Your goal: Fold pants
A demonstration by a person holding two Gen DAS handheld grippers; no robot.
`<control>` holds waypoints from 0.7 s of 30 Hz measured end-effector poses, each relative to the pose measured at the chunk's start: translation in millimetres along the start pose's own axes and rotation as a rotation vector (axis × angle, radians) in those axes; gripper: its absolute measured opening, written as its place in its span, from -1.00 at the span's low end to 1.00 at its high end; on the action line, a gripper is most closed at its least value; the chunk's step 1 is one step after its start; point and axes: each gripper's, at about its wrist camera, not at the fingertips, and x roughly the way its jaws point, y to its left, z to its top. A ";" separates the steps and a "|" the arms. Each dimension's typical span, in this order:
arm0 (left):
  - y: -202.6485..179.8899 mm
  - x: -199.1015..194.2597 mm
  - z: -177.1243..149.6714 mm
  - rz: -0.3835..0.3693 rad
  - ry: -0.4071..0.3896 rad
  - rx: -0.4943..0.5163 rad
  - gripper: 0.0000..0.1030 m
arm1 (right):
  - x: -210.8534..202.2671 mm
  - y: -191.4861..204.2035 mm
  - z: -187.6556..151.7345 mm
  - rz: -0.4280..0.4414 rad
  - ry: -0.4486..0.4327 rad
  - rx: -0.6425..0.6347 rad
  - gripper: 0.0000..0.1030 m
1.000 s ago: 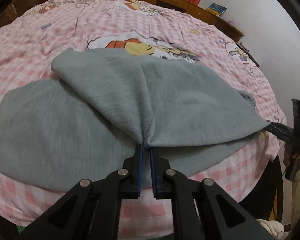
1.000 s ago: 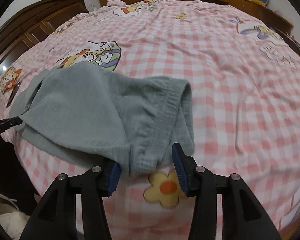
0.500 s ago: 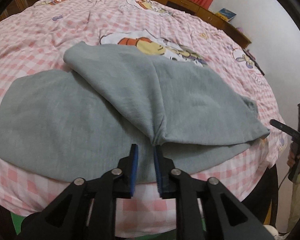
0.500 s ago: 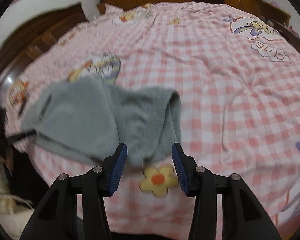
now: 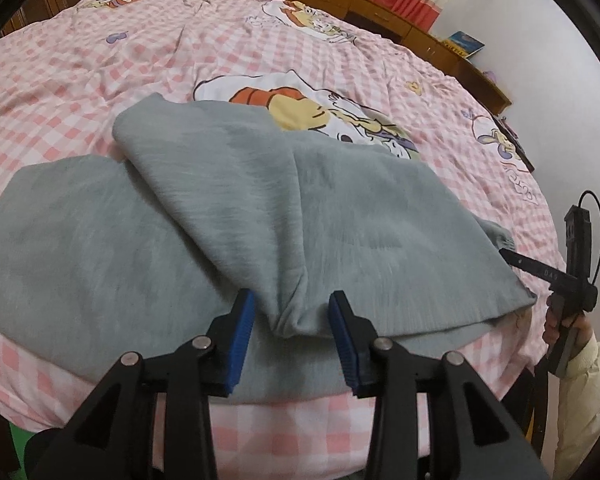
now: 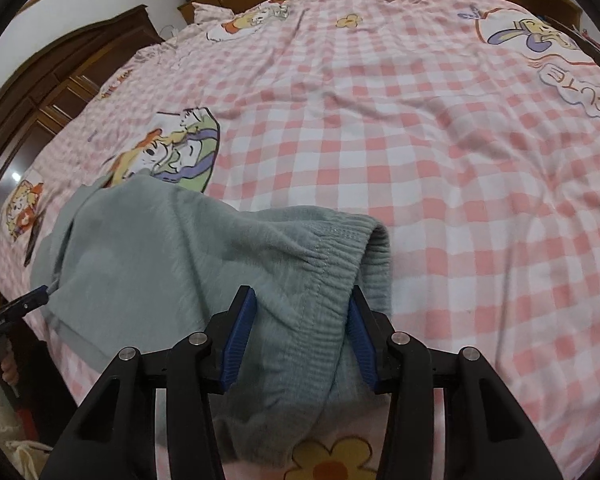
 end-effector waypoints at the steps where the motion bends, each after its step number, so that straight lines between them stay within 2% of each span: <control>1: -1.5 2.4 0.2 0.009 0.001 0.003 -0.22 | 2.7 1.0 0.1 -0.006 0.004 -0.003 -0.08; 5: -6.2 12.8 0.8 0.045 0.001 0.023 -0.22 | 3.4 8.2 -1.6 -0.028 -0.003 -0.053 -0.14; 6: -6.6 14.7 0.8 0.046 0.000 0.020 -0.22 | 2.4 9.6 -1.8 -0.032 -0.009 -0.065 -0.26; 9: -7.3 20.3 1.0 0.059 -0.006 0.026 -0.22 | -3.2 12.9 -0.3 -0.030 -0.030 -0.085 -0.43; 10: -7.7 21.5 0.6 0.069 -0.010 0.031 -0.35 | -4.9 13.3 0.8 -0.028 -0.035 -0.088 -0.57; 11: -8.0 21.8 0.0 0.091 -0.014 0.038 -0.65 | -5.7 13.8 1.8 -0.029 -0.035 -0.093 -0.65; 12: -8.3 21.8 -0.4 0.109 -0.015 0.048 -0.72 | -6.0 14.2 2.8 -0.027 -0.029 -0.099 -0.80; 14: -9.4 18.1 -2.2 0.125 -0.015 0.065 -0.81 | -8.1 15.3 7.2 -0.043 -0.016 -0.108 -0.82; 18: -12.4 13.3 -9.0 0.163 -0.012 0.108 -0.83 | -20.0 18.1 26.6 -0.182 -0.063 -0.175 -0.85; 21: -11.1 16.6 -15.2 0.163 -0.001 0.112 -0.82 | -11.9 12.4 36.9 -0.199 -0.039 -0.146 -0.76</control>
